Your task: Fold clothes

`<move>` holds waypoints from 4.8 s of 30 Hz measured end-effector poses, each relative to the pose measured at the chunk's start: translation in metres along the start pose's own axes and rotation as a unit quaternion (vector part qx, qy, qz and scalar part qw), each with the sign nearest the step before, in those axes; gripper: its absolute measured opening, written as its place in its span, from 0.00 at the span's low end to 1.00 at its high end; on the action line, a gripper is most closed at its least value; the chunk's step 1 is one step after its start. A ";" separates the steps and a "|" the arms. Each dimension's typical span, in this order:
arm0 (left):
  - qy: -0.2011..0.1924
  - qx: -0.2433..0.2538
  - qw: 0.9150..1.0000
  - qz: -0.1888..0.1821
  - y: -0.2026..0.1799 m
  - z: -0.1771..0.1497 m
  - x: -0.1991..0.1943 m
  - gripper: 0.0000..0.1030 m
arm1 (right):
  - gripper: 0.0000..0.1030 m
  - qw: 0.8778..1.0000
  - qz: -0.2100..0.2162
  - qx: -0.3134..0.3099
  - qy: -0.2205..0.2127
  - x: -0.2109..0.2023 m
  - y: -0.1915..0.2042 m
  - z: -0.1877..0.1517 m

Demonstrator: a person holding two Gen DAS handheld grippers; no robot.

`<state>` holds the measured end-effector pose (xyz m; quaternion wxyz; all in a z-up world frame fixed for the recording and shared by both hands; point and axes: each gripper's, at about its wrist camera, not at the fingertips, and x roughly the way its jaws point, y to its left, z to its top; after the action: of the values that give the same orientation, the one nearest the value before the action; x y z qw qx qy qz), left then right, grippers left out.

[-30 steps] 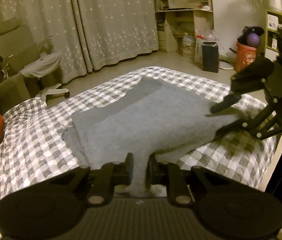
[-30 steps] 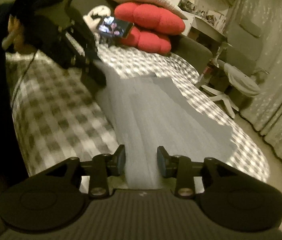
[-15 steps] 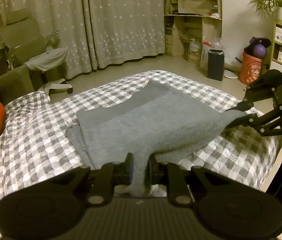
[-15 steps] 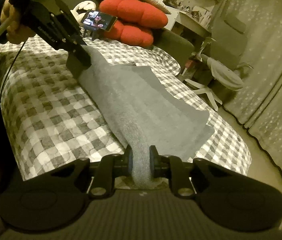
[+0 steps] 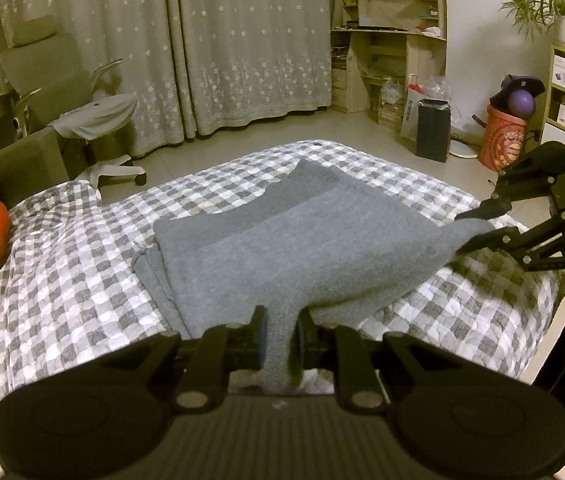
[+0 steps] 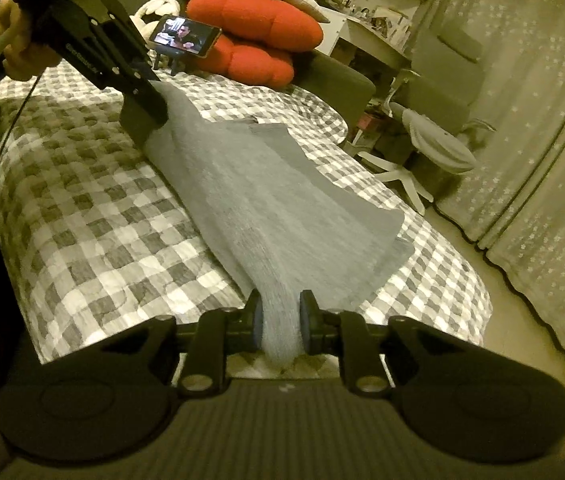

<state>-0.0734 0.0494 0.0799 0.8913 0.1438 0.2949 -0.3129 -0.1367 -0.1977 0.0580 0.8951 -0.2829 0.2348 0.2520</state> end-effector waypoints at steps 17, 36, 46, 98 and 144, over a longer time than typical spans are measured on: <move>-0.004 -0.009 1.000 -0.001 0.002 0.000 -0.003 0.14 | 0.15 1.000 -0.004 0.022 -0.020 -0.008 -0.007 0.000; -0.062 0.017 0.998 -0.013 -0.002 0.008 -0.038 0.13 | 0.13 0.992 0.027 0.082 -0.090 -0.041 -0.025 0.003; -0.056 0.052 0.996 -0.041 -0.009 0.002 -0.035 0.13 | 0.13 0.991 0.030 0.095 -0.089 -0.048 -0.031 -0.004; 0.011 -0.264 0.963 -0.059 0.117 0.024 0.097 0.27 | 0.36 0.951 0.057 0.303 -0.003 0.087 -0.134 0.029; -0.056 -0.294 0.954 0.024 0.113 0.030 0.081 0.11 | 0.14 0.943 0.021 0.325 -0.063 0.072 -0.137 0.038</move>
<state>0.0633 0.0846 0.0617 0.9164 -0.1354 0.3200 -0.1985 0.0093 -0.2489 0.0982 0.9459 0.0446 0.2529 0.1983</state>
